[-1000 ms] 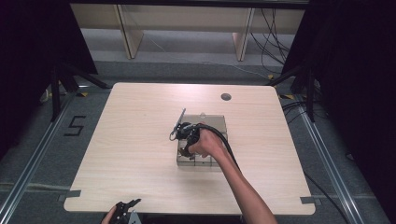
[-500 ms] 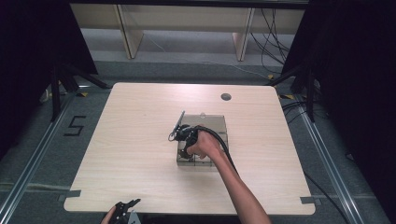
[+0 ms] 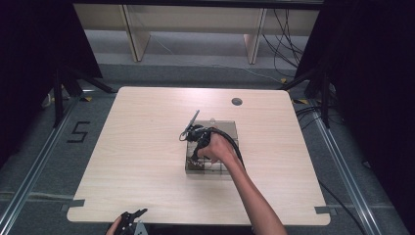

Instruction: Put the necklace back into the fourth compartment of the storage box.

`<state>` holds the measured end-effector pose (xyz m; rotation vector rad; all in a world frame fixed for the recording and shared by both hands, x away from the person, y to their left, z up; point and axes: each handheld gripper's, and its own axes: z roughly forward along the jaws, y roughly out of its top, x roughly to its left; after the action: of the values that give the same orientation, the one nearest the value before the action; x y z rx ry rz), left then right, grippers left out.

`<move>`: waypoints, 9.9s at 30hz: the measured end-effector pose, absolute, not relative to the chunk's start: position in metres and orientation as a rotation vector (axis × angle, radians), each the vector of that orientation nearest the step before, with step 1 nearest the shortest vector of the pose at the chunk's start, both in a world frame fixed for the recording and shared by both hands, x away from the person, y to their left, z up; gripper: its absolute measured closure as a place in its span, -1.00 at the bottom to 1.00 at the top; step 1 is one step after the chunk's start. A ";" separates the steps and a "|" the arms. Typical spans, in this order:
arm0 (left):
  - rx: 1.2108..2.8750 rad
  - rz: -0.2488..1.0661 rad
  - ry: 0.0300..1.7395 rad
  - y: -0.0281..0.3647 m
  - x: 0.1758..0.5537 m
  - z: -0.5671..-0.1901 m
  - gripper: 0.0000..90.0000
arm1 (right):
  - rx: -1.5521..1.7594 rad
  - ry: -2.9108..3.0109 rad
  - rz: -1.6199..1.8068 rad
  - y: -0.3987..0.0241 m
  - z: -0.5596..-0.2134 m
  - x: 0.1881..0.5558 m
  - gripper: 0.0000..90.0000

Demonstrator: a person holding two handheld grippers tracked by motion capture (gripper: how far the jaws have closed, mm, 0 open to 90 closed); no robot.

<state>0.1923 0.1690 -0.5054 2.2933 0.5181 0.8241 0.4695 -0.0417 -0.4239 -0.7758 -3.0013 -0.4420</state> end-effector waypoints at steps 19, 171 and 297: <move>2.311 0.804 0.522 0.170 0.192 -0.504 -0.66 | -0.812 -2.986 -0.567 -0.070 -0.408 0.465 0.33; 2.261 0.807 0.556 0.171 0.193 -0.504 -0.66 | -0.978 -2.796 -1.194 -0.200 -0.443 0.338 -0.43; 2.280 0.793 0.565 0.171 0.192 -0.504 -0.66 | -0.991 -2.932 -1.125 -0.250 -0.490 0.267 -0.62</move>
<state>0.1917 0.1712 -0.5043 2.2797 0.5654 0.7930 0.2668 -0.2503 -0.4901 -0.9913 -2.9317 -1.1250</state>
